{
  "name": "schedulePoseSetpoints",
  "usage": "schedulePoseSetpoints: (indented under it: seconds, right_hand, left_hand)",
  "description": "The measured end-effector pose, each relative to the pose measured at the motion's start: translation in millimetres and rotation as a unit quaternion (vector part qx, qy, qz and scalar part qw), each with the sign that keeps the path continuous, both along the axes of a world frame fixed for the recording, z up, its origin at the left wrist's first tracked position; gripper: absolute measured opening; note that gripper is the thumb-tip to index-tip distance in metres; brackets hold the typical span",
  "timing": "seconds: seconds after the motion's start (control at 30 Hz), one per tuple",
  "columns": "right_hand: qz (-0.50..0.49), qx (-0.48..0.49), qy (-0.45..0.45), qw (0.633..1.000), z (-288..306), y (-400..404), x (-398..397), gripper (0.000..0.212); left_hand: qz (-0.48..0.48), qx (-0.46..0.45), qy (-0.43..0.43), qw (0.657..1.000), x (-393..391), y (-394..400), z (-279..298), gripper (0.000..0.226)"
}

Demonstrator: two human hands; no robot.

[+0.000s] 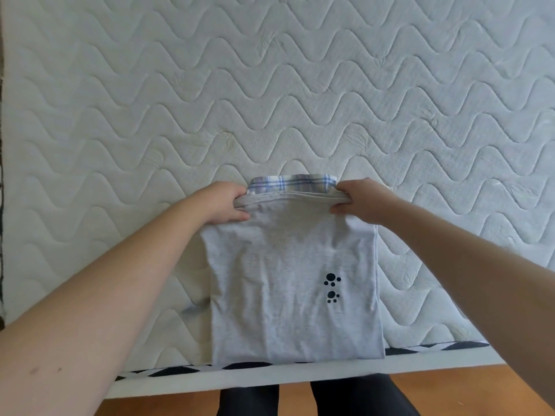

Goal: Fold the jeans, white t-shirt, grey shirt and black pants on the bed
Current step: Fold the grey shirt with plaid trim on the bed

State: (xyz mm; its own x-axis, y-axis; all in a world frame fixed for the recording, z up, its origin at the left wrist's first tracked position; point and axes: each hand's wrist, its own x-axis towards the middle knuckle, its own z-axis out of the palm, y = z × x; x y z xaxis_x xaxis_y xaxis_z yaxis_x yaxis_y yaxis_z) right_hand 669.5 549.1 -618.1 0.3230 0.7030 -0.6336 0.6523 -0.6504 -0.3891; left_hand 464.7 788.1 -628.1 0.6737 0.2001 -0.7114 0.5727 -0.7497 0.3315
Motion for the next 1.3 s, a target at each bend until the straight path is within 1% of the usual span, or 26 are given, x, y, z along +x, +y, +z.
schedulePoseSetpoints:
  seconds: [0.1, 0.13, 0.23, 0.37, 0.43, 0.5, 0.53, 0.6, 0.63, 0.73, 0.8, 0.83, 0.9, 0.97, 1.03, 1.07, 1.1, 1.13, 1.17, 1.2, 1.23, 1.3]
  right_hand:
    - [0.003, 0.027, -0.025, 0.999, 44.6, -7.0, -4.6, 0.04]
    - [-0.003, 0.039, -0.035, 0.999, 63.8, -8.7, -4.1, 0.042]
    - [-0.032, 0.087, -0.054, 0.994, 130.1, -12.5, 2.0, 0.039]
    - [-0.056, 0.152, -0.095, 0.982, 215.9, -5.5, 11.0, 0.038]
    - [-0.054, 0.178, -0.128, 0.974, 245.3, 1.2, 12.8, 0.033]
    - [-0.043, 0.208, -0.18, 0.961, 260.6, 6.6, 15.5, 0.016]
    - [-0.036, 0.231, -0.217, 0.948, 262.1, 8.7, 16.4, 0.01]
    - [-0.016, 0.276, -0.286, 0.917, 252.4, 10.8, 15.9, 0.02]
    - [-0.013, 0.295, -0.303, 0.906, 243.3, 10.6, 13.8, 0.019]
    - [-0.025, 0.315, -0.313, 0.896, 197.6, 3.2, 2.2, 0.013]
    - [-0.051, 0.31, -0.314, 0.896, 155.9, -7.7, -9.5, 0.015]
    - [-0.064, 0.304, -0.312, 0.898, 133.3, -14.7, -17.1, 0.017]
    - [-0.092, 0.267, -0.298, 0.912, 86.2, -33.2, -37.7, 0.016]
    - [-0.111, 0.211, -0.261, 0.935, 40.6, -58.5, -62.6, 0.012]
    - [-0.119, 0.152, -0.216, 0.957, 3.1, -83.8, -85.5, 0.009]
    - [-0.126, 0.128, -0.195, 0.964, -10.6, -94.3, -95.4, 0.012]
    - [-0.131, 0.116, -0.176, 0.969, -21.7, -103.2, -103.6, 0.022]
    - [-0.127, 0.111, -0.155, 0.973, -29.8, -110.1, -110.2, 0.035]
    - [-0.116, 0.107, -0.135, 0.978, -34.3, -115.2, -115.1, 0.048]
    - [-0.111, 0.104, -0.119, 0.981, -35.1, -119.0, -118.4, 0.058]
    - [-0.117, 0.106, -0.107, 0.982, -33.5, -121.7, -119.6, 0.062]
    - [-0.155, 0.12, -0.079, 0.977, -29.7, -123.8, -119.1, 0.057]
  left_hand:
    - [-0.015, 0.0, -0.047, 0.999, -9.0, -0.6, 49.2, 0.022]
    - [-0.012, 0.002, -0.067, 0.998, -10.9, 0.0, 71.5, 0.022]
    - [0.0, 0.034, -0.125, 0.992, -13.8, 6.2, 150.9, 0.04]
    - [-0.011, 0.124, -0.198, 0.972, -10.7, 17.1, 251.0, 0.043]
    - [-0.014, 0.17, -0.22, 0.96, -8.3, 19.0, 283.6, 0.038]
    - [-0.016, 0.215, -0.244, 0.945, -6.4, 19.9, 298.4, 0.023]
    - [-0.014, 0.241, -0.264, 0.934, -6.1, 19.4, 298.6, 0.019]
    - [-0.011, 0.294, -0.31, 0.904, -7.4, 16.8, 283.7, 0.021]
    - [-0.013, 0.316, -0.326, 0.891, -9.1, 13.6, 269.9, 0.022]
    - [-0.008, 0.336, -0.366, 0.868, -17.6, -3.6, 209.9, 0.022]
    - [-0.002, 0.328, -0.412, 0.85, -27.3, -21.0, 158.3, 0.019]
    - [-0.002, 0.32, -0.426, 0.846, -33.0, -31.5, 131.5, 0.019]
    - [-0.008, 0.3, -0.427, 0.853, -46.8, -56.0, 80.6, 0.026]
    - [-0.002, 0.294, -0.405, 0.865, -65.1, -85.0, 36.9, 0.029]
    - [0.02, 0.298, -0.341, 0.891, -85.4, -113.4, 2.4, 0.031]
    - [0.031, 0.289, -0.293, 0.911, -94.1, -126.1, -9.8, 0.036]
    - [0.038, 0.271, -0.245, 0.93, -102.2, -137.4, -18.8, 0.043]
    - [0.044, 0.251, -0.203, 0.945, -109.0, -146.5, -24.3, 0.05]
    - [0.049, 0.239, -0.177, 0.954, -113.6, -153.4, -27.1, 0.053]
    - [0.057, 0.236, -0.164, 0.956, -115.5, -158.4, -27.1, 0.052]
    - [0.068, 0.238, -0.158, 0.956, -114.6, -161.7, -25.3, 0.051]
    - [0.092, 0.237, -0.157, 0.954, -107.7, -165.7, -19.1, 0.054]
